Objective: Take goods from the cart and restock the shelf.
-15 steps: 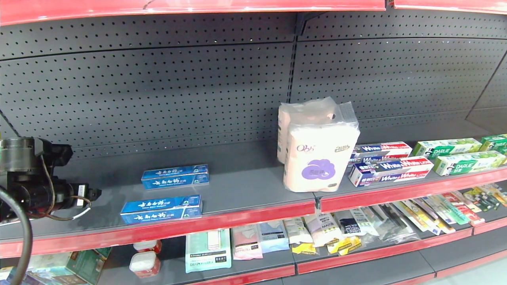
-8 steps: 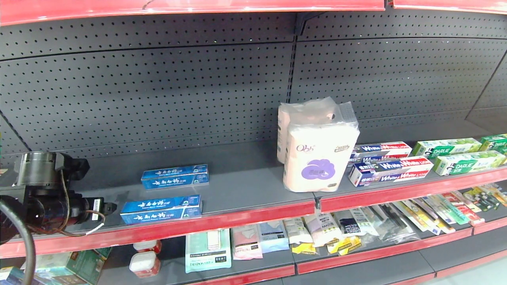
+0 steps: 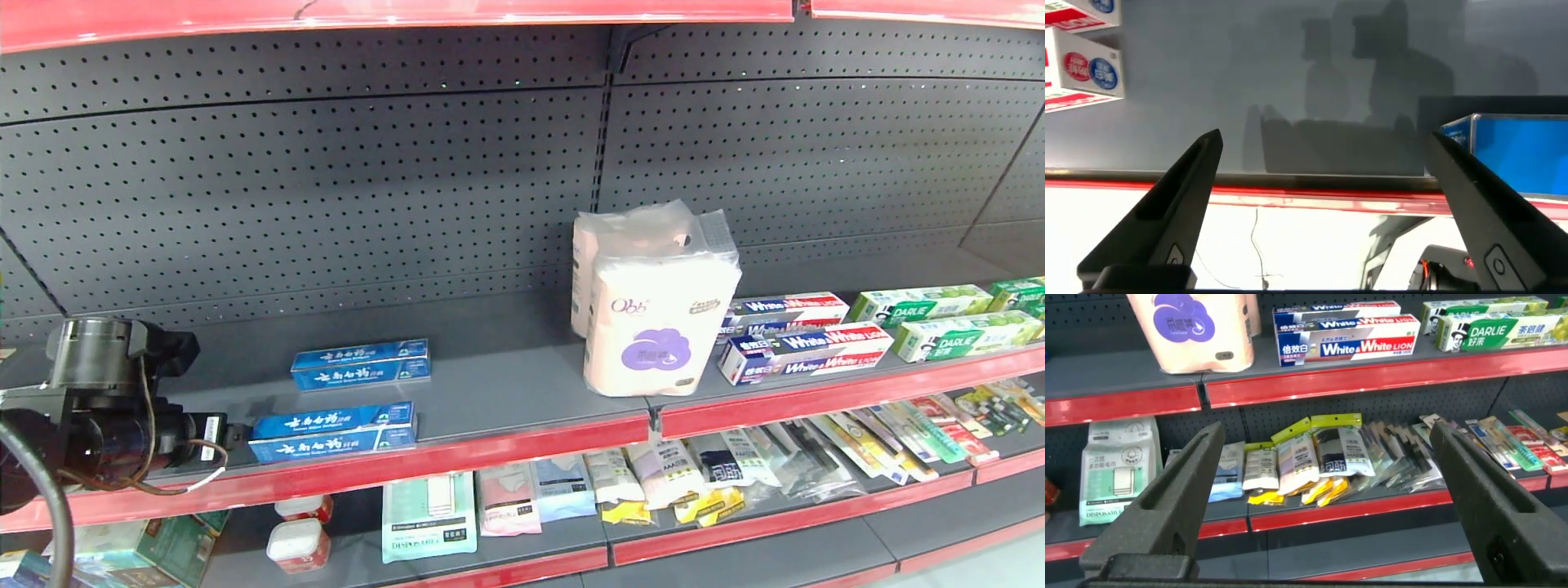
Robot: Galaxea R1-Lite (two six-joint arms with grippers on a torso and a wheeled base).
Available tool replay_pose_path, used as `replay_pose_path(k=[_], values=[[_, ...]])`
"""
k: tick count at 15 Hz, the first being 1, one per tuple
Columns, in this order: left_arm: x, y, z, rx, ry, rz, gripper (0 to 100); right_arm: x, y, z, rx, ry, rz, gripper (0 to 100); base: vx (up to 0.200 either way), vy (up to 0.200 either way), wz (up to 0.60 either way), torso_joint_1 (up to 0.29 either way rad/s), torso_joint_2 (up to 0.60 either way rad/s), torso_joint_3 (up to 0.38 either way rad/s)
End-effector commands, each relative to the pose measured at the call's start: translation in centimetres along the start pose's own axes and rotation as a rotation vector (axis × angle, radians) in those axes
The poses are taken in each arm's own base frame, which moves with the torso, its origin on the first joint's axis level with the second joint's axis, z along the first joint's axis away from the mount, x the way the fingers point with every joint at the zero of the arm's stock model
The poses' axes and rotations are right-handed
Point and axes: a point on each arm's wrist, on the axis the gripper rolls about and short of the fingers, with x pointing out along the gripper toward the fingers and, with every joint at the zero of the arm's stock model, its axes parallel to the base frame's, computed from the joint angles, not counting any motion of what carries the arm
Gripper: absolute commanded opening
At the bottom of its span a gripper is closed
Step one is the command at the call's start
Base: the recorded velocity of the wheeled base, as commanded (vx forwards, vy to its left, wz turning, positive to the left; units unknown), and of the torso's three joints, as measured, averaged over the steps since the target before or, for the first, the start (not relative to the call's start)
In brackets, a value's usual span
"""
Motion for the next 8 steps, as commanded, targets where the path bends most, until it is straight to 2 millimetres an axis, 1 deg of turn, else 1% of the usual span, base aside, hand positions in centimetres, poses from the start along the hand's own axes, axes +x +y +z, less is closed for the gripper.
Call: replay_pose_path(k=[1,8], values=[[-0.04,-0.07,0.0,0.003,-0.001,-0.002,100,0.0,0.0,0.0,0.0,0.0,0.0,100,0.0,0.0,0.0,0.0,0.0,0.0],[0.05,-0.45,-0.01,-0.009,0.003,-0.013,100,0.0,0.0,0.0,0.0,0.0,0.0,100,0.0,0.0,0.0,0.0,0.0,0.0]])
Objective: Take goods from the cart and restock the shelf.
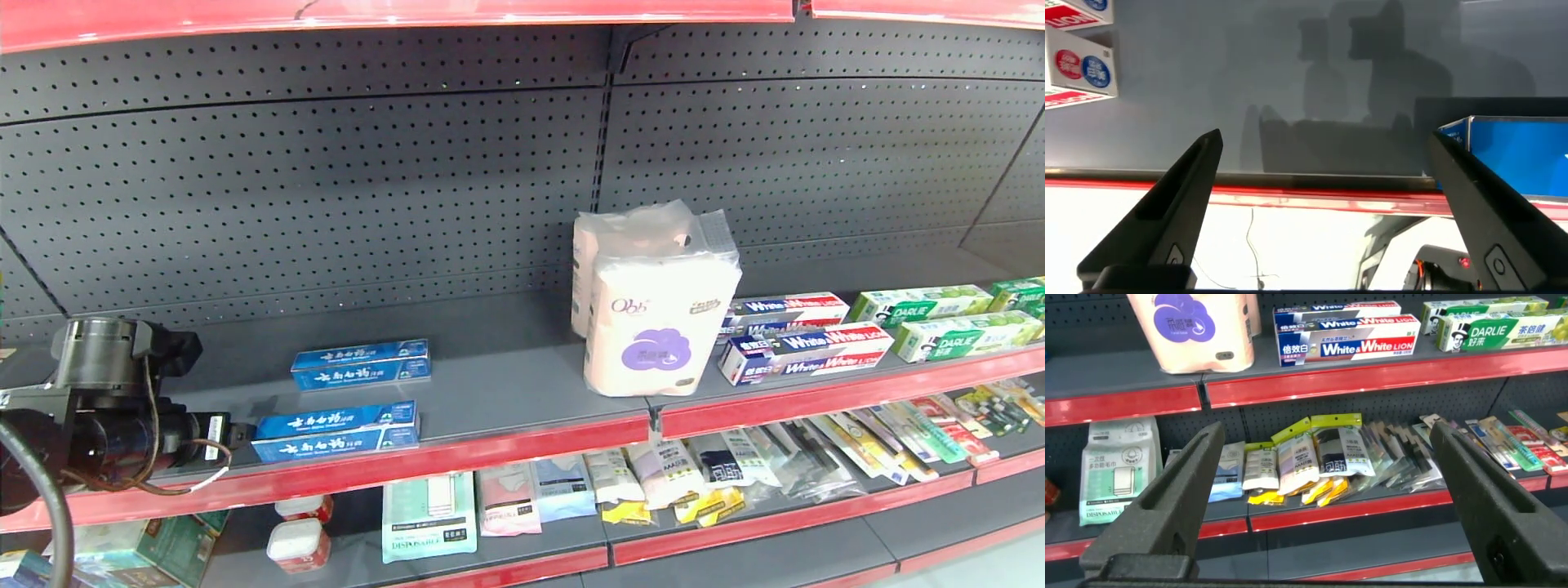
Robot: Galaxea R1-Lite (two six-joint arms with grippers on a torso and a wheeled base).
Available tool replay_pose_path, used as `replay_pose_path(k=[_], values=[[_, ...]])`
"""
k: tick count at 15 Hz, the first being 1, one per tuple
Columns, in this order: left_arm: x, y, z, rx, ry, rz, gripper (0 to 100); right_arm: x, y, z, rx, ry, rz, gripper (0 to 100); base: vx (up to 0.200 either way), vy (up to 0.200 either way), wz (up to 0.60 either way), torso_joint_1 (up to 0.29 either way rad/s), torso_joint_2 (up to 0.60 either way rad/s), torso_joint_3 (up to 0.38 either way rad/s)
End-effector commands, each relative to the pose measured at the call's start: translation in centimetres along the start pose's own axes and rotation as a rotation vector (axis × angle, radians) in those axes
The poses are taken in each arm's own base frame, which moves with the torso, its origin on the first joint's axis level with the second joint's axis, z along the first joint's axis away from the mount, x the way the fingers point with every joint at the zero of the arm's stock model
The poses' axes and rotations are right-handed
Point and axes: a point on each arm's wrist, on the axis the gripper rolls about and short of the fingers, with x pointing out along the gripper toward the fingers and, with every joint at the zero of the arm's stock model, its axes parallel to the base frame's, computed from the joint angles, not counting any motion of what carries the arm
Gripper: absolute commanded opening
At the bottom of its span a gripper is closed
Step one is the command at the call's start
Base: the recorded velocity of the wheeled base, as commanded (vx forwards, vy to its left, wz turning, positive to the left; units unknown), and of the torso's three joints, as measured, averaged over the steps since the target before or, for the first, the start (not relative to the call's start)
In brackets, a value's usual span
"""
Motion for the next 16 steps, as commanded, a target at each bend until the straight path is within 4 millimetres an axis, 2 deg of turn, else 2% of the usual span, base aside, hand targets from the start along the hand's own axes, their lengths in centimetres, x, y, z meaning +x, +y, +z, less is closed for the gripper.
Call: replay_pose_path(k=[1,9,11,13,14,15,16], values=[[0.1,-0.1,0.0,0.001,0.003,-0.003,100,0.0,0.0,0.0,0.0,0.002,0.0,100,0.0,0.0,0.0,0.0,0.0,0.0],[0.2,-0.2,0.2,0.006,-0.004,-0.005,100,0.0,0.0,0.0,0.0,0.0,0.0,100,0.0,0.0,0.0,0.0,0.0,0.0],[-0.7,0.2,0.4,0.002,-0.035,0.002,100,0.0,0.0,0.0,0.0,0.002,0.0,100,0.0,0.0,0.0,0.0,0.0,0.0],[-4.4,1.6,0.5,-0.008,-0.108,0.007,100,0.0,0.0,0.0,0.0,0.002,0.0,100,0.0,0.0,0.0,0.0,0.0,0.0],[-7.0,2.2,-0.3,-0.003,-0.146,0.011,100,0.0,0.0,0.0,0.0,0.0,0.0,100,0.0,0.0,0.0,0.0,0.0,0.0],[-10.2,2.5,-2.2,-0.003,-0.201,0.004,100,0.0,0.0,0.0,0.0,0.002,0.0,100,0.0,0.0,0.0,0.0,0.0,0.0],[-11.9,2.6,-3.5,0.0,-0.235,-0.006,100,0.0,0.0,0.0,0.0,0.0,0.0,100,0.0,0.0,0.0,0.0,0.0,0.0]])
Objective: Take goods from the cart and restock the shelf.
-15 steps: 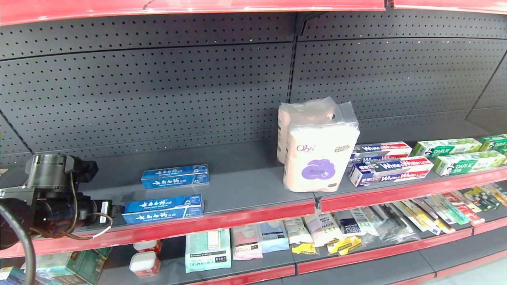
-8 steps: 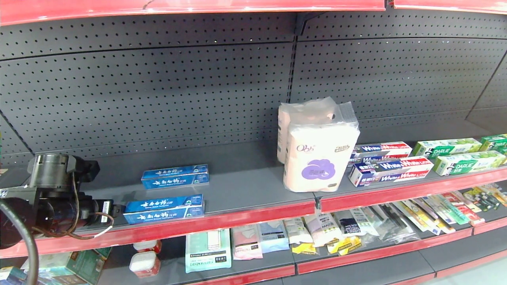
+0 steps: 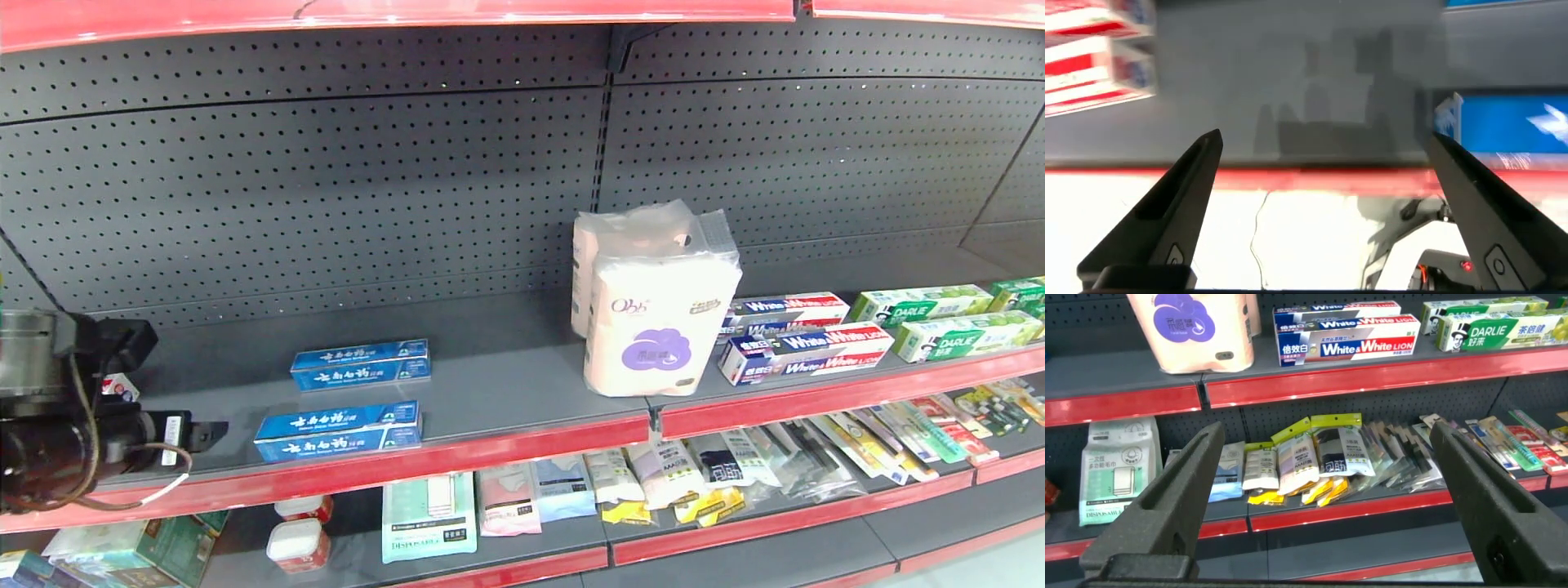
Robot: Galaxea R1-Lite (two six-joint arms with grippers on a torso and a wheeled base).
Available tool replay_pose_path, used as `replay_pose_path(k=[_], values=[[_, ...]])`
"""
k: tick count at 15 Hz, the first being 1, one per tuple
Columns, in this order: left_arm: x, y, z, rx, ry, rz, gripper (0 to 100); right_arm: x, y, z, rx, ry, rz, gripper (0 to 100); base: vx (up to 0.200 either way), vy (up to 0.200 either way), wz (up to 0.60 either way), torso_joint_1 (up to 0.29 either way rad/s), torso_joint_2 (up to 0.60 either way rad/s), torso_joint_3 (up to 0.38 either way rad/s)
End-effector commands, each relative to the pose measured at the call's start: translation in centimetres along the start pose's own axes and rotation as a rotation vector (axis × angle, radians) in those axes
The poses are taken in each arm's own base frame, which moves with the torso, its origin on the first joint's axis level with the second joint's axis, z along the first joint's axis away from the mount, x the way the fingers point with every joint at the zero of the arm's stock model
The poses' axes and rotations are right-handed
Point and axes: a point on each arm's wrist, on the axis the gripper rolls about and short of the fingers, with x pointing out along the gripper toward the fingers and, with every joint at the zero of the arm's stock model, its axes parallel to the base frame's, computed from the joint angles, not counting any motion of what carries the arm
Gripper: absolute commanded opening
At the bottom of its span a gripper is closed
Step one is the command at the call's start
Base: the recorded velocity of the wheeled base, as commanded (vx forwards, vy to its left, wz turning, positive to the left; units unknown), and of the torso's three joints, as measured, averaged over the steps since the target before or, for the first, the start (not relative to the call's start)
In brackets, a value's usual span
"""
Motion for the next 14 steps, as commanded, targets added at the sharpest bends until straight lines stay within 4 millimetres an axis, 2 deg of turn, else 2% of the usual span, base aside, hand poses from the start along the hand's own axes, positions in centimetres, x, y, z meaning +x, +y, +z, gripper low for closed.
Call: replay_pose_path(k=[1,3,5,6,7,8,9,10,13,14], values=[[-11.1,1.0,-6.8,0.028,-0.246,-0.03,100,0.0,0.0,0.0,0.0,0.0,0.0,100,0.0,0.0,0.0,0.0,0.0,0.0],[-15.2,0.8,-12.9,0.06,-0.42,-0.077,100,0.0,0.0,0.0,0.0,0.0,0.0,100,0.0,0.0,0.0,0.0,0.0,0.0],[-16.8,0.4,-17.6,0.077,-0.54,-0.158,100,0.0,0.0,0.0,0.0,0.002,0.0,100,0.0,0.0,0.0,0.0,0.0,0.0],[-16.7,0.3,-18.6,0.072,-0.525,-0.156,100,0.0,0.0,0.0,0.0,0.0,0.0,100,0.0,0.0,0.0,0.0,0.0,0.0],[-16.7,0.4,-18.2,0.001,-0.539,-0.136,100,0.0,0.0,0.0,0.0,0.002,0.0,100,0.0,0.0,0.0,0.0,0.0,0.0],[-16.4,0.3,-18.2,-0.093,-0.544,-0.162,100,0.0,0.0,0.0,0.0,0.0,0.0,100,0.0,0.0,0.0,0.0,0.0,0.0],[-15.2,0.0,-19.0,-0.145,-0.502,-0.211,100,0.0,0.0,0.0,0.0,0.002,0.0,100,0.0,0.0,0.0,0.0,0.0,0.0],[-15.1,0.0,-18.7,-0.253,-0.527,-0.252,100,0.0,0.0,0.0,0.0,0.0,0.0,100,0.0,0.0,0.0,0.0,0.0,0.0],[-14.5,-0.1,-18.6,-0.278,-0.601,-0.26,100,0.0,0.0,0.0,0.0,0.0,0.0,100,0.0,0.0,0.0,0.0,0.0,0.0],[-14.0,-0.1,-18.5,-0.246,-0.689,-0.257,100,0.0,0.0,0.0,0.0,0.002,0.002,100,0.0,0.0,0.0,0.0,0.0,0.0]])
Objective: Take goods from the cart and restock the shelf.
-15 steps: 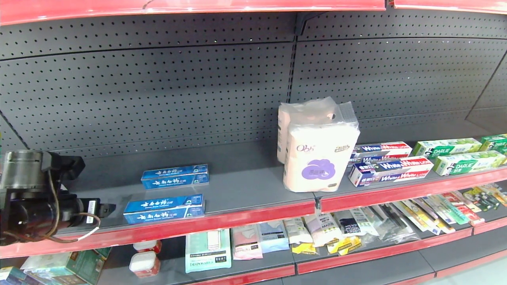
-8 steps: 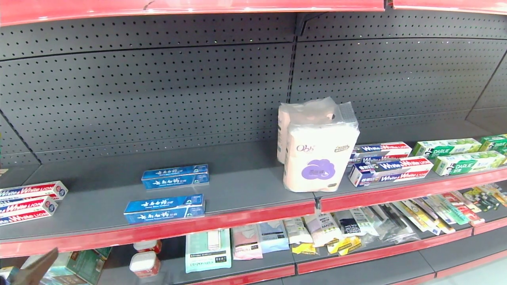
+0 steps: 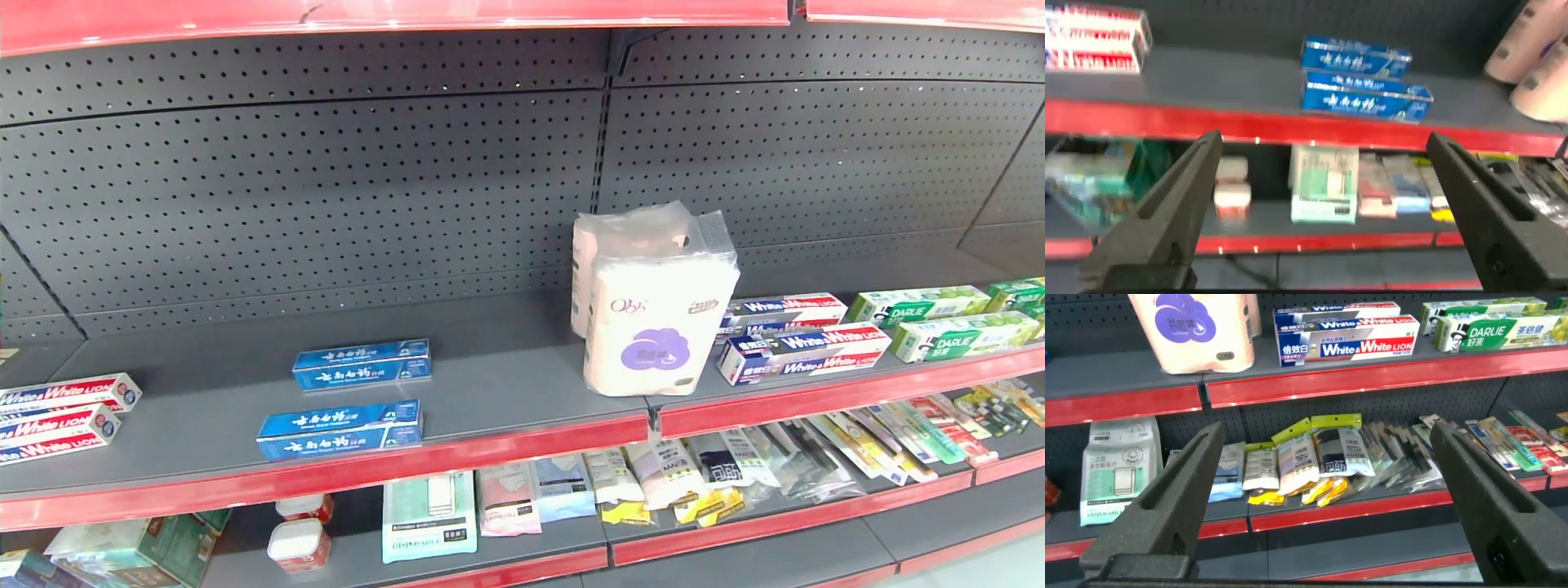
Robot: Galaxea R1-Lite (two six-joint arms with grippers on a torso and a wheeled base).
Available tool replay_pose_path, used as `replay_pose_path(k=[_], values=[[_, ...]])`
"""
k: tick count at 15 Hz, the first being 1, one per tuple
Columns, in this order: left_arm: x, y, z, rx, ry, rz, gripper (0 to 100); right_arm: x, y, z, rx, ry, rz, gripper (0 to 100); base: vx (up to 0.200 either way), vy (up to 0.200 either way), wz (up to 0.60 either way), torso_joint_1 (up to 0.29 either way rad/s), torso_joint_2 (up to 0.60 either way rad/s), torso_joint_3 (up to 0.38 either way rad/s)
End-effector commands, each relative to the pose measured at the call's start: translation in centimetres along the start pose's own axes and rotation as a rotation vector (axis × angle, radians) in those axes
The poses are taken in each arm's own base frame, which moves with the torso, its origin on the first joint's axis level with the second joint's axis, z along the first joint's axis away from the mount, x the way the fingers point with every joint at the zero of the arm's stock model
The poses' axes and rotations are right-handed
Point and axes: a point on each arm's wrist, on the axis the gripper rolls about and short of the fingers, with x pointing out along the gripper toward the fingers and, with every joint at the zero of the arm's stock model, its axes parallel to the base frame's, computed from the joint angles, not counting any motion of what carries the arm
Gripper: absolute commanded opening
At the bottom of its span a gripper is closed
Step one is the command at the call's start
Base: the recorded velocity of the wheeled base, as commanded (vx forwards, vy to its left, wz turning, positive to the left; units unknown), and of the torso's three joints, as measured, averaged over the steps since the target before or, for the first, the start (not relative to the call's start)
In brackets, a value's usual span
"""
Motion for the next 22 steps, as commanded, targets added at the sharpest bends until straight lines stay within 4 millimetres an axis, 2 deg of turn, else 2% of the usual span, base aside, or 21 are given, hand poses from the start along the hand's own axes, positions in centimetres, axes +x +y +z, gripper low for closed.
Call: replay_pose_path(k=[1,5,10,15,22], values=[[0.22,0.2,-1.11,0.05,-0.014,-0.008,100,0.0,0.0,-0.01,0.0,0.0,-0.001,100,0.0,0.0,0.0,0.0,0.0,0.0],[0.22,0.29,-1.4,0.173,0.013,0.013,100,0.0,0.0,-0.01,-0.006,0.0,-0.001,100,0.0,0.0,0.0,0.0,0.0,0.0],[0.22,0.36,-1.4,0.19,0.012,0.043,100,0.01,0.0,0.0,-0.005,0.002,-0.002,100,0.0,0.0,0.0,0.0,0.0,0.0],[0.22,0.36,-1.42,0.224,0.015,0.043,100,0.01,0.0,0.0,-0.005,0.002,-0.002,100,0.0,0.0,0.6,0.0,0.0,0.003],[0.22,0.39,-1.42,0.224,0.014,0.054,100,0.0,0.0,-0.01,-0.006,0.0,-0.002,100,0.0,0.0,0.0,0.0,0.0,0.0]])
